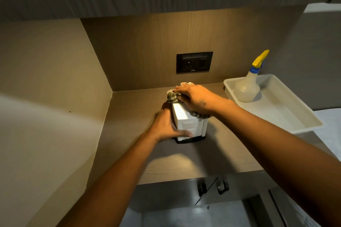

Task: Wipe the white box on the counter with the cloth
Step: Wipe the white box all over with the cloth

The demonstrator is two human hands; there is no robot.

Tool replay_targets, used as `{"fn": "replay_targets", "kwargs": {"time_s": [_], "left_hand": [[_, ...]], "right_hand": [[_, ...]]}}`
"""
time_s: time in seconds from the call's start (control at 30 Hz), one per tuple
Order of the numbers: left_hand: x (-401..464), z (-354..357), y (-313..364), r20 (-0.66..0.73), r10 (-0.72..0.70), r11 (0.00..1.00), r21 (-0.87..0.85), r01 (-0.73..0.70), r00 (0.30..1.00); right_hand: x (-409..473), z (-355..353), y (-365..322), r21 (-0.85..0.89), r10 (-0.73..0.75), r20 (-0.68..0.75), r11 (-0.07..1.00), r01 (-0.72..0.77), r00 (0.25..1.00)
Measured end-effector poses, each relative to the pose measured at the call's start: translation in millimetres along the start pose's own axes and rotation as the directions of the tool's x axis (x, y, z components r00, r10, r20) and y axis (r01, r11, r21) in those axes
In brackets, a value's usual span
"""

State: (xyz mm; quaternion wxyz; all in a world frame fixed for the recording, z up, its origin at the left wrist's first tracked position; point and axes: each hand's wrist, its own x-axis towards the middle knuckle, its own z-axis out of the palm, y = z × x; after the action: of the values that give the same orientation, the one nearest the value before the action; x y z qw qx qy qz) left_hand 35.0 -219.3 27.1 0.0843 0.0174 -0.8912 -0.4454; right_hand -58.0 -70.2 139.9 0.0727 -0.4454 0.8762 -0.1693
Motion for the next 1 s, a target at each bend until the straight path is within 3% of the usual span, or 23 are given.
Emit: {"fn": "replay_targets", "kwargs": {"time_s": [0.13, 0.4, 0.63, 0.77, 0.83, 1.0], "left_hand": [[-3, 0, 0, 0.006, -0.046, 0.999, 0.029, 0.045, 0.999], [-5, -2, 1, 0.011, -0.031, 0.993, -0.110, 0.032, 0.999], [-4, 2, 9, 0.020, -0.018, 1.000, -0.003, 0.018, 1.000], [-6, 2, 8, 0.079, -0.024, 1.000, -0.014, 0.025, 0.997], [-6, -1, 5, 0.033, -0.053, 0.995, -0.088, 0.056, 0.998], [-8, 4, 13, 0.019, -0.049, 0.998, -0.047, 0.050, 0.999]], "right_hand": [[3, 0, -7, -0.016, 0.014, 0.003, 1.000, -0.014, 1.000], [-61, 21, -28, -0.113, -0.226, -0.044, 0.969, 0.220, 0.973], [-24, 8, -20, -0.027, -0.122, -0.045, 0.992, 0.121, 0.992], [-48, 17, -16, -0.056, -0.276, -0.036, 0.960, 0.274, 0.961], [-66, 24, -8, -0.063, -0.310, -0.033, 0.949, 0.308, 0.950], [-73, 22, 5, 0.023, -0.165, -0.152, 0.985, 0.171, 0.974]]}}
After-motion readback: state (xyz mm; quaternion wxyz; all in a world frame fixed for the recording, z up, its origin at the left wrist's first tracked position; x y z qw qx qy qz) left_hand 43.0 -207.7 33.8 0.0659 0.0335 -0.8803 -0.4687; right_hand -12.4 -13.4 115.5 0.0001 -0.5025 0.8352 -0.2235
